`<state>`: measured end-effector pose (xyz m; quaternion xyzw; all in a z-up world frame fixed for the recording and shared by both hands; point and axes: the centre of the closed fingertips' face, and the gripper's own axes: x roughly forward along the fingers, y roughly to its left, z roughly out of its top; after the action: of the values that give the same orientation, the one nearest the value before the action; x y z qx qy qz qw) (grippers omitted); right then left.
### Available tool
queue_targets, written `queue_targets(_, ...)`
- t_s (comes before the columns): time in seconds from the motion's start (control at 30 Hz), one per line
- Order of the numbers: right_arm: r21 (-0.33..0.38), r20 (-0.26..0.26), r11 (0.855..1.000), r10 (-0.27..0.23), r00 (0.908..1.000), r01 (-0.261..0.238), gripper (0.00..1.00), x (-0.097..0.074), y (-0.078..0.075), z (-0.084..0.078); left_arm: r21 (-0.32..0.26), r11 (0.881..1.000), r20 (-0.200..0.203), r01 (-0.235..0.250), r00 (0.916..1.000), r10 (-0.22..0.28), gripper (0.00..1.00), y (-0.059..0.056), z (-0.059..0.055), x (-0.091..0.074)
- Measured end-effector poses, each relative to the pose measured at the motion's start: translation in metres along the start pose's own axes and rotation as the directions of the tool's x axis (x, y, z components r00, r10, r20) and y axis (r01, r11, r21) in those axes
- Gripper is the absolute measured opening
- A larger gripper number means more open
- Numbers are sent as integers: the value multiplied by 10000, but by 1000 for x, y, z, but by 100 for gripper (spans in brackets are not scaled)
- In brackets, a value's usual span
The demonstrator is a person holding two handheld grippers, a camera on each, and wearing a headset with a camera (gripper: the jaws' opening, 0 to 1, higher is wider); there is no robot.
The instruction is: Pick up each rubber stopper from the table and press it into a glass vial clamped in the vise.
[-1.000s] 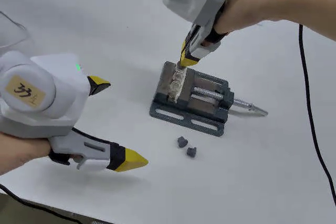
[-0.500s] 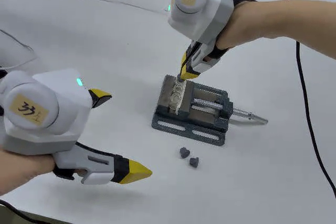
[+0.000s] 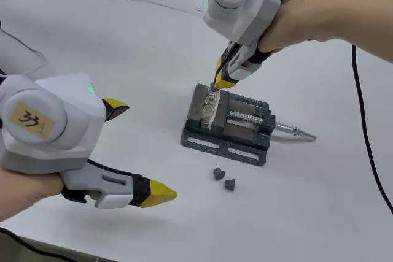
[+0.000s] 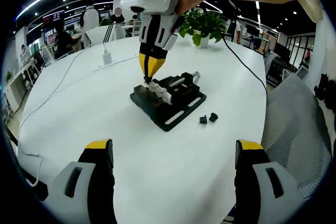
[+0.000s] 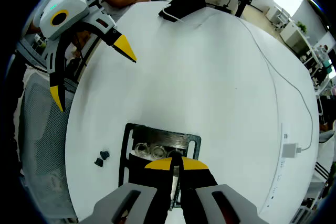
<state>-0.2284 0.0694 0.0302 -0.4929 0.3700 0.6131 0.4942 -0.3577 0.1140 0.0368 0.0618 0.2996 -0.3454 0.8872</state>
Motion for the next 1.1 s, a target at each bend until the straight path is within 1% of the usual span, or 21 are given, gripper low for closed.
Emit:
queue_targets(0.1,38,31,10000,-54,10000,54,3,-1,-1,-1,36,10000,12,-19,10000,19,96,1,2,0)
queue_targets(0.17,42,-7,10000,-50,10000,50,8,-2,0,-4,39,10000,23,-23,10000,23,96,1,2,0)
queue_targets(0.2,180,-156,9996,221,9996,-218,14,-1,6,-8,46,10000,27,-33,10000,33,96,1,2,0)
queue_targets(0.23,146,-157,9996,237,9996,-235,23,0,8,-11,46,10000,20,-23,10000,23,96,1,2,0)
queue_targets(0.27,60,-164,9998,167,9997,-166,27,0,9,-13,52,10000,16,-18,10000,18,96,0,2,0)
queue_targets(0.3,-39,-163,10000,50,9999,-51,27,0,10,-15,59,10000,15,-31,10000,31,96,1,2,0)
queue_targets(0.37,195,35,9998,29,10000,-30,28,-1,12,-16,31,10000,30,-30,10000,30,96,0,2,0)
queue_targets(0.43,450,238,9988,164,9996,-174,32,0,15,-16,23,10000,28,-25,10000,25,96,0,1,0)
queue_targets(0.53,554,344,9983,148,9993,-167,33,0,18,-19,39,10000,6,-25,10000,25,96,-1,1,0)
queue_targets(0.63,687,485,9974,160,9987,-194,34,-2,21,-21,-7,10000,69,-60,10000,60,96,-1,2,-1)
queue_targets(0.73,841,668,9963,148,9977,-204,36,-3,23,-20,-27,9999,108,-103,9999,103,96,-1,2,-1)
queue_targets(0.83,1072,968,9939,144,9952,-248,37,-8,29,-19,-43,9999,158,-160,9997,161,96,0,3,-3)
queue_targets(0.93,1292,1368,9914,39,9906,-218,38,-12,32,-15,-64,9997,242,-231,9994,232,96,0,5,-5)
queue_targets(1.1,1413,1569,9899,-84,9876,-140,37,-14,36,-16,-31,9995,299,-300,9991,300,96,0,7,-6)
